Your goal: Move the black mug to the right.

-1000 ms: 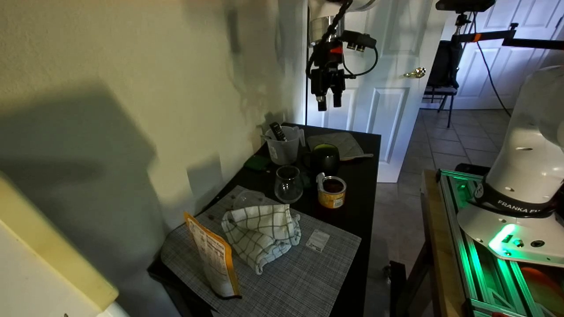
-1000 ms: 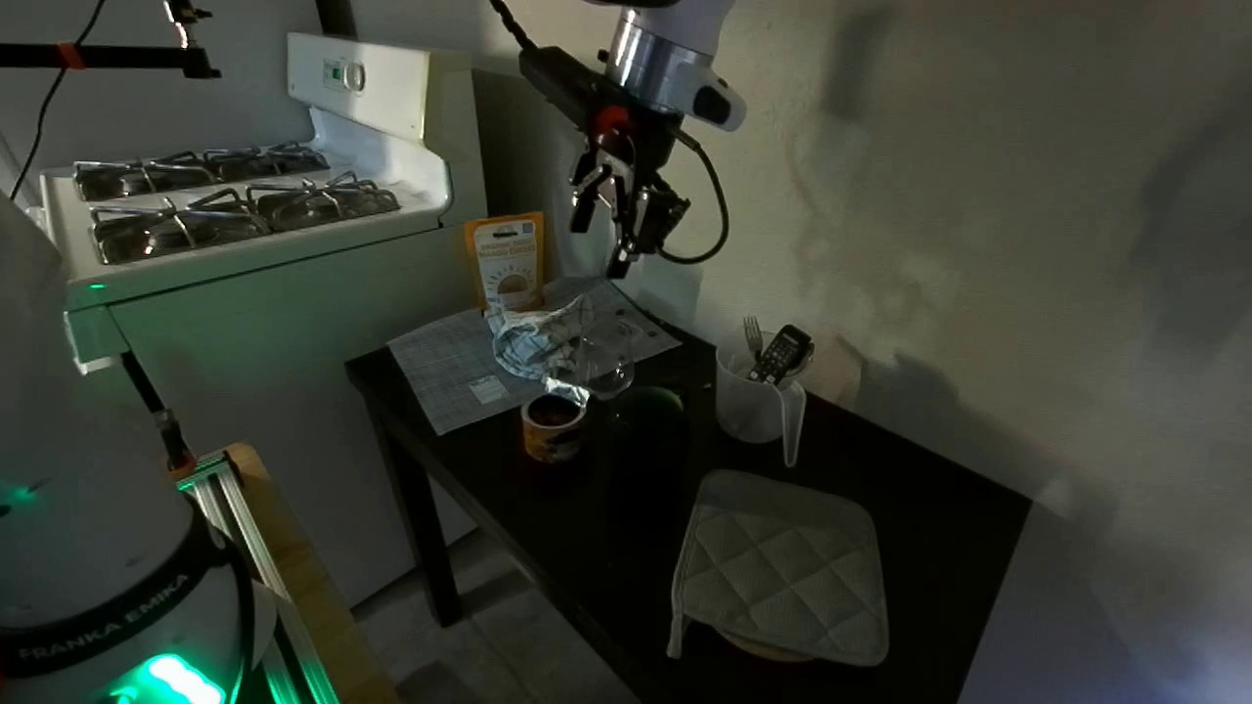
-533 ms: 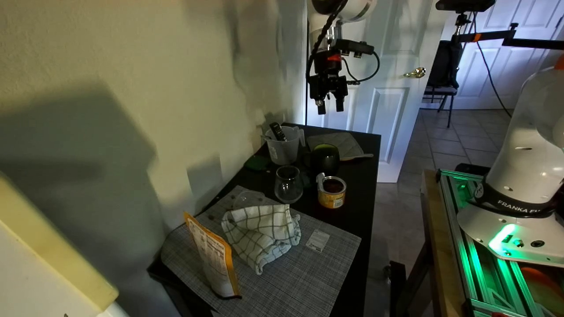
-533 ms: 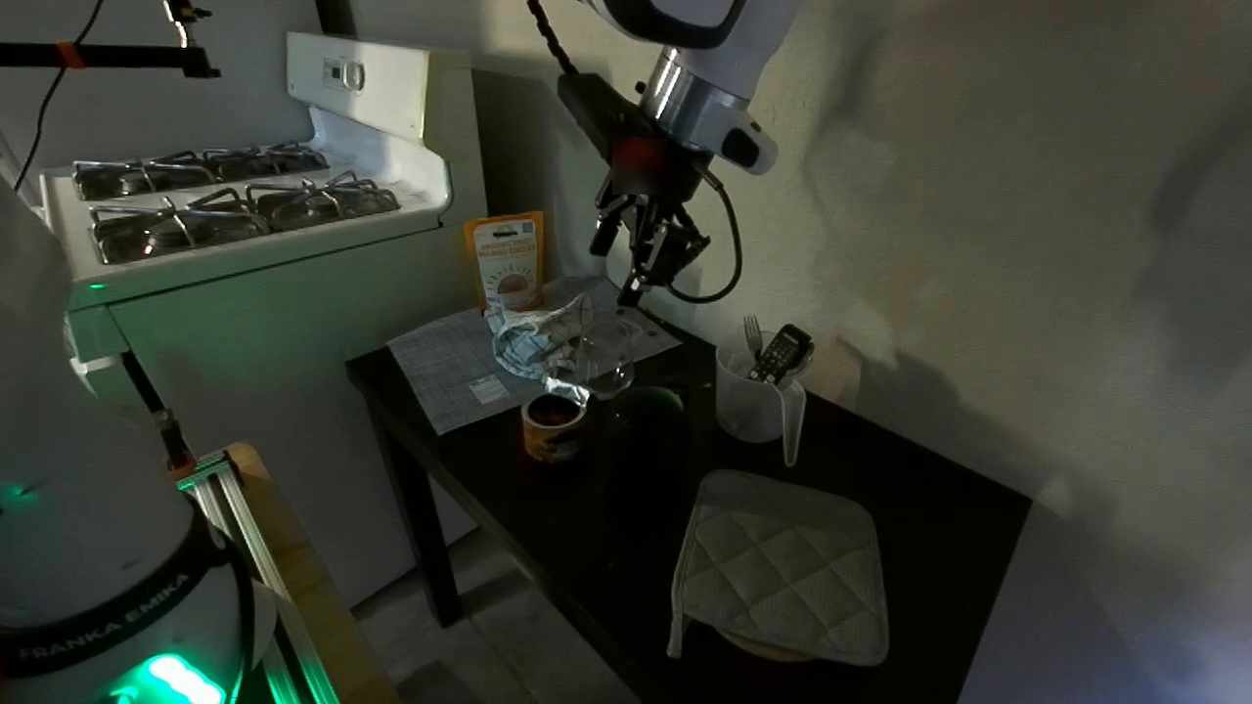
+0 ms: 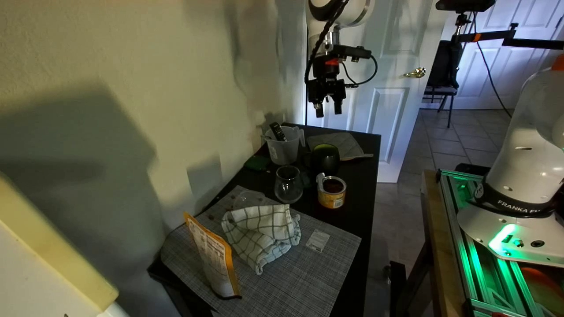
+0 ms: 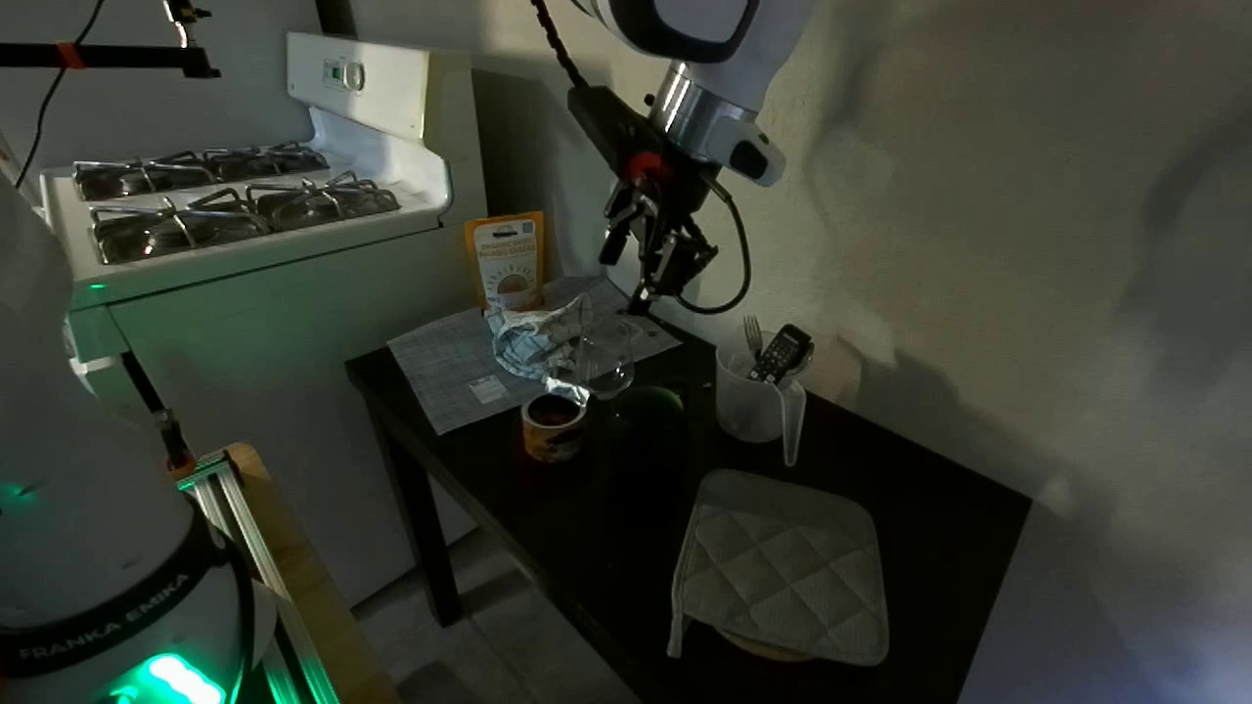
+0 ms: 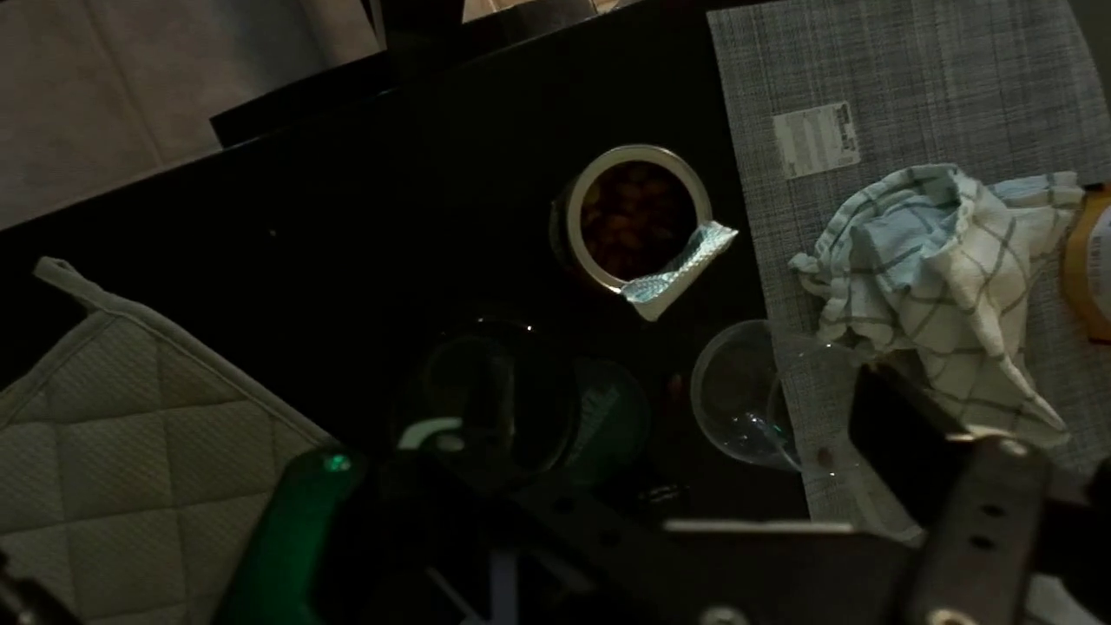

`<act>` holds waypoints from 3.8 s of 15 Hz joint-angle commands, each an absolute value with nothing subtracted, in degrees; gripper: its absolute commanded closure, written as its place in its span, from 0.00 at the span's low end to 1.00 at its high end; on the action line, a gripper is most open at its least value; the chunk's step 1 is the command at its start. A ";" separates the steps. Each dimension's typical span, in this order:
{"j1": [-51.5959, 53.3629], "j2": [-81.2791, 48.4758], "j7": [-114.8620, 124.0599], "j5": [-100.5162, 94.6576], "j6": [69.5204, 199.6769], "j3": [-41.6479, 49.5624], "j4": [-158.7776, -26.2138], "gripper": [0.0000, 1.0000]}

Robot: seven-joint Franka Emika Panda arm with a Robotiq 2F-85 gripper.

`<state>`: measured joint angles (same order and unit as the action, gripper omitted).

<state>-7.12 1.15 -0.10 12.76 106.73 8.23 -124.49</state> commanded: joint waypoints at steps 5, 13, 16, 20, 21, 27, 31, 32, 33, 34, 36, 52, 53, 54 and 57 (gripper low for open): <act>-8.01 -6.36 7.04 10.29 118.65 8.87 -124.39 0.00; -7.27 -8.26 17.14 7.93 116.33 8.57 -124.39 0.00; -6.36 -10.22 21.20 5.99 120.60 8.46 -124.11 0.00; -5.14 -15.15 24.43 5.61 128.47 7.98 -123.23 0.04; -4.85 -16.30 24.79 6.04 129.26 7.84 -123.02 0.02; -2.93 -20.77 26.26 6.28 129.85 7.55 -121.66 0.02; -1.83 -23.04 27.79 5.66 129.07 7.83 -120.08 0.40; -1.67 -23.52 27.86 5.63 128.97 7.86 -119.71 0.47; -1.52 -23.92 27.95 5.61 129.03 7.90 -119.43 0.55; -1.37 -24.26 28.12 5.56 129.02 7.96 -119.22 0.64; -1.11 -24.70 28.54 5.25 128.85 8.12 -118.77 0.79; -5.19 -9.63 8.72 0.98 128.17 8.35 -125.36 0.97; -6.23 -8.41 4.19 2.28 127.59 8.09 -125.44 0.97; -7.24 -7.67 -0.42 3.79 127.19 7.89 -125.40 0.97; -9.40 -5.01 -13.21 8.10 123.93 7.73 -126.37 0.97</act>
<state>-7.05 -9.47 -2.74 4.42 127.26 8.81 -123.79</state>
